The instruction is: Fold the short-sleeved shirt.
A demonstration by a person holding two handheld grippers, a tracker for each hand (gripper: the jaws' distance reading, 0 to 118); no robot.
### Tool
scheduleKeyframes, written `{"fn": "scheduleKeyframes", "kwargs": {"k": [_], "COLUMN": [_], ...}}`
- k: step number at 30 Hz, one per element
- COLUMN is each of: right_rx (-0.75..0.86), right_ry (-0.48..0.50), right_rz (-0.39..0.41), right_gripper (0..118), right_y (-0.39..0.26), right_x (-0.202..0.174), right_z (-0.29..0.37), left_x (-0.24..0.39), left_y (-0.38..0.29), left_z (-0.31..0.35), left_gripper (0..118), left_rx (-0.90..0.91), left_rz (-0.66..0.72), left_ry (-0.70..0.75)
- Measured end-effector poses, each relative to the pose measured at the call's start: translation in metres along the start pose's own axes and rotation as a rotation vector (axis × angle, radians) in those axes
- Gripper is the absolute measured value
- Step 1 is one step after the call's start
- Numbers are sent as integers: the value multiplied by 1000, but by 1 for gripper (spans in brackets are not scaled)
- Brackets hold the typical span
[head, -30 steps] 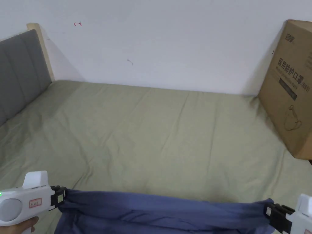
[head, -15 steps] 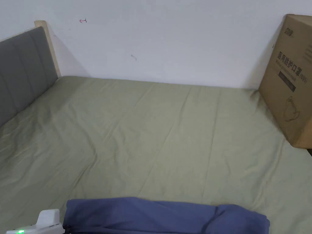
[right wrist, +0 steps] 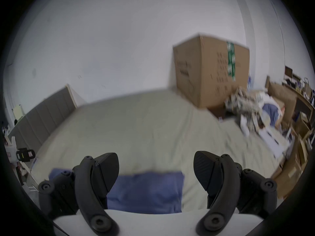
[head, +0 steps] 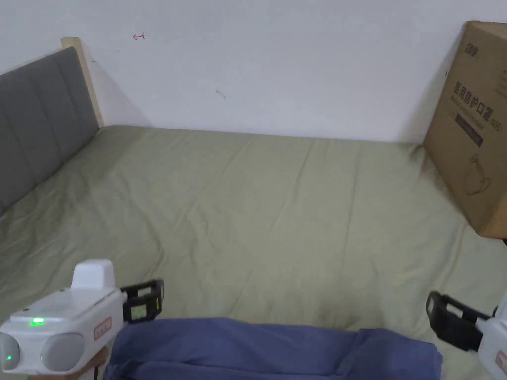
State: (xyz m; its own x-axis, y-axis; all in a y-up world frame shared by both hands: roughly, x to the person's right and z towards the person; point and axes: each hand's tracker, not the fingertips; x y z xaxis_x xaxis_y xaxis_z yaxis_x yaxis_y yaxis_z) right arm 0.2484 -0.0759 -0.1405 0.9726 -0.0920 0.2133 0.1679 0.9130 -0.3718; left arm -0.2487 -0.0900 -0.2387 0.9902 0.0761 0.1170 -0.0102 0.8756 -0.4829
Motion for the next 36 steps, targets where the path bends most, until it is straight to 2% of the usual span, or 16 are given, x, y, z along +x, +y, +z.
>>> {"fn": "scheduleKeyframes", "kwargs": {"k": [5, 8, 10, 11, 13, 14, 15, 16, 22, 25, 32, 36], "right_rx": [194, 275, 296, 307, 329, 338, 340, 339, 329, 320, 282, 259], "right_ry": [24, -4, -29, -29, -41, -66, -76, -61, -49, -41, -28, -23], "right_rz": [72, 112, 143, 155, 183, 201, 205, 201, 198, 191, 193, 197], "right_gripper": [92, 79, 77, 67, 32, 12, 1, 1, 0, 0, 0, 0], "right_y": [42, 50, 52, 51, 49, 47, 46, 46, 45, 45, 44, 41], "right_x": [-37, -57, -68, -72, -79, -79, -81, -82, -84, -85, -91, -98], "right_z": [22, 31, 36, 37, 40, 37, 37, 37, 30, 26, 10, -2], "left_x": [35, 50, 57, 59, 62, 63, 63, 62, 54, 37, -57, -103], "left_y": [38, 44, 42, 41, 37, 35, 36, 34, 31, 32, 14, -15], "left_z": [22, 24, 26, 28, 28, 28, 28, 26, 20, 13, -17, -34], "left_gripper": [106, 101, 99, 92, 60, 38, 6, 0, 0, 0, 0, 0], "left_rx": [245, 317, 334, 347, 364, 364, 354, 360, 330, 258, -46, -201], "left_rz": [-72, -111, -122, -132, -146, -148, -144, -132, -91, -48, 300, 392], "left_ry": [31, 58, 66, 64, 50, 43, 18, 3, -22, -57, -327, -350]}}
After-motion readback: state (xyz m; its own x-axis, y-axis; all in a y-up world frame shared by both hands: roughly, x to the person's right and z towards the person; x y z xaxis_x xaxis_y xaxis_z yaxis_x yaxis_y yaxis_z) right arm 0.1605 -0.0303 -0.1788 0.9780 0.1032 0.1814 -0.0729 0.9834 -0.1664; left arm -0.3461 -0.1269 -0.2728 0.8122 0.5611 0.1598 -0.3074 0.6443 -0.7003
